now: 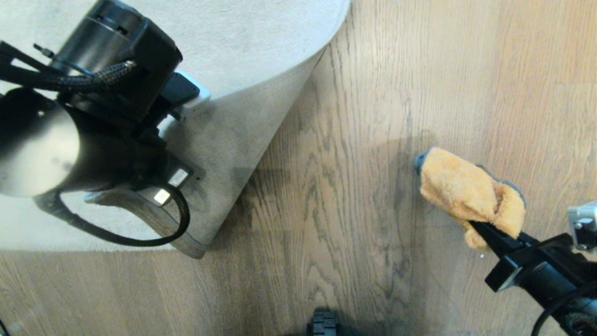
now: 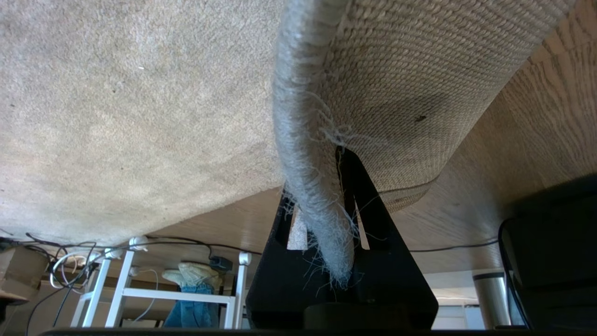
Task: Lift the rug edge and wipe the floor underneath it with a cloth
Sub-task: Wipe the floor under the carpet with a rag, then lay down the carpet
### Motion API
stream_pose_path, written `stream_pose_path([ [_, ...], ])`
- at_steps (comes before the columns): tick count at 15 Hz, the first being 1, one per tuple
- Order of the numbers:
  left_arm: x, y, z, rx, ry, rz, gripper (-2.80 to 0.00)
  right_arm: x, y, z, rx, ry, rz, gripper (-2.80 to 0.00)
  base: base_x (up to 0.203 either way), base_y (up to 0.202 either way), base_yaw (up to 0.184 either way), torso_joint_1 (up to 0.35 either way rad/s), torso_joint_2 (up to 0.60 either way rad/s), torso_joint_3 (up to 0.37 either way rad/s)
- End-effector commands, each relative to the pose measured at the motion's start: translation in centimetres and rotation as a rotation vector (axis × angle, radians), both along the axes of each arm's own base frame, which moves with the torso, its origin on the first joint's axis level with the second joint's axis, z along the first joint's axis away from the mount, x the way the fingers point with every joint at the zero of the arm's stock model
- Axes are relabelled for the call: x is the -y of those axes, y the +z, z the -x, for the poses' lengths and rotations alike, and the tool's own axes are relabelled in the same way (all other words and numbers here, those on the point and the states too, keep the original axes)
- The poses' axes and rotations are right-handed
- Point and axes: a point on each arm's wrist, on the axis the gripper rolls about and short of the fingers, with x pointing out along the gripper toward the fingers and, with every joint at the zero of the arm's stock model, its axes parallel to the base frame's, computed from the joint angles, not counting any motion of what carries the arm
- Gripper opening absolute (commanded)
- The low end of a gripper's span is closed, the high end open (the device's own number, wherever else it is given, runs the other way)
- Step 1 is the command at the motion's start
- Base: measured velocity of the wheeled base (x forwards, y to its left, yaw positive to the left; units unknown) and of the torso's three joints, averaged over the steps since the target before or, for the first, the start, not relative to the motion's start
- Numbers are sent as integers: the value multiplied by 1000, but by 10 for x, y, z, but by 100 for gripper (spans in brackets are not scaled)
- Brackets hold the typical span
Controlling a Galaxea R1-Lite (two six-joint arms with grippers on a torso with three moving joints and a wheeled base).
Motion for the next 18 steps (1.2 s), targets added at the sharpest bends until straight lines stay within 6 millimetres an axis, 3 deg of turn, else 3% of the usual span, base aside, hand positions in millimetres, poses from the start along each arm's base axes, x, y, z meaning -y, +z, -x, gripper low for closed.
stream_pose_path([
  [1,0,0,0,-2,2,-5,-280,12,9,0,61,-67,-23,-280,0,0,0,0,0,0],
  [6,1,-2,-1,-2,13,7,-280,48,21,0,139,-295,-24,-280,0,0,0,0,0,0],
  [11,2,-3,-2,-6,12,5,-280,78,36,23,245,-485,-33,-280,0,0,0,0,0,0],
  [15,3,-4,-3,-5,24,17,-280,85,40,70,306,-469,-25,-280,0,0,0,0,0,0],
  [18,2,-4,-3,-4,28,22,-280,85,21,113,226,-367,41,-280,0,0,0,0,0,0],
])
